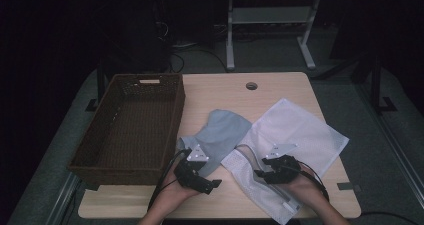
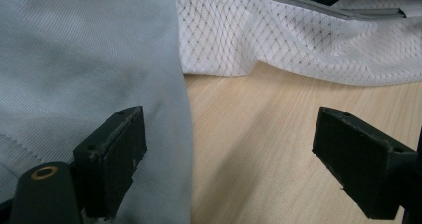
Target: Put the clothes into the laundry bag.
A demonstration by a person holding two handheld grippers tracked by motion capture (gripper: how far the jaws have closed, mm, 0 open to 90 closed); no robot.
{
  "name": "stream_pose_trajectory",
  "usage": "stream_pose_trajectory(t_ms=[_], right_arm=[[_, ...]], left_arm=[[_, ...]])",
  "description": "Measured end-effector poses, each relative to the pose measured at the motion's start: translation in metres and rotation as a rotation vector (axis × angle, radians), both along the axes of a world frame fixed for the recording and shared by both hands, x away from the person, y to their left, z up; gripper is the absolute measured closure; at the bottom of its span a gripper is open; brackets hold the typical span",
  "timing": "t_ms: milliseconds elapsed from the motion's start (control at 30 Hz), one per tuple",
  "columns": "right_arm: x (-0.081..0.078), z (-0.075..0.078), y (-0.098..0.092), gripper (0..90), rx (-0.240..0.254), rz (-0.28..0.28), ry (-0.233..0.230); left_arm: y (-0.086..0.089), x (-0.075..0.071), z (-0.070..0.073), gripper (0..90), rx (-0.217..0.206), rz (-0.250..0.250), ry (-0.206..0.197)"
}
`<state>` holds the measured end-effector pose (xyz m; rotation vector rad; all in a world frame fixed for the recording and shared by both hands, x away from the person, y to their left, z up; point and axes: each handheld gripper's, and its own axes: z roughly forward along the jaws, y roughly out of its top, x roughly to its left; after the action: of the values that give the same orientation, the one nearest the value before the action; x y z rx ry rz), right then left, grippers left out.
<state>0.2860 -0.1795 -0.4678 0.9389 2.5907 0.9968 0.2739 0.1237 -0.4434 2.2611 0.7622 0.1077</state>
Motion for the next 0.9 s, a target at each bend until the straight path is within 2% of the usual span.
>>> stream_pose_trajectory(t_ms=[100, 233, 467, 700, 900], right_arm=[[0.001, 0.001, -0.004, 53.6, 0.006, -0.008, 0.004], [0.002, 0.004, -0.01, 67.7, 0.031, -0.03, 0.016], [0.004, 0.006, -0.018, 82.7, 0.044, -0.048, 0.021], [0.006, 0.014, -0.024, 86.2, 0.092, -0.035, 0.012], [0.014, 0.026, -0.027, 86.3, 0.106, -0.019, 0.0]], left_arm=[[0.0, 0.0, 0.0, 13.1, 0.001, -0.002, 0.0], [0.0, 0.0, 0.0, 13.1, 0.001, -0.002, 0.0], [0.0, 0.0, 0.0, 13.1, 0.001, -0.002, 0.0], [-0.001, 0.0, 0.0, 13.1, -0.001, -0.004, 0.002], [-0.001, 0.0, 0.0, 13.1, -0.003, -0.004, 0.003]])
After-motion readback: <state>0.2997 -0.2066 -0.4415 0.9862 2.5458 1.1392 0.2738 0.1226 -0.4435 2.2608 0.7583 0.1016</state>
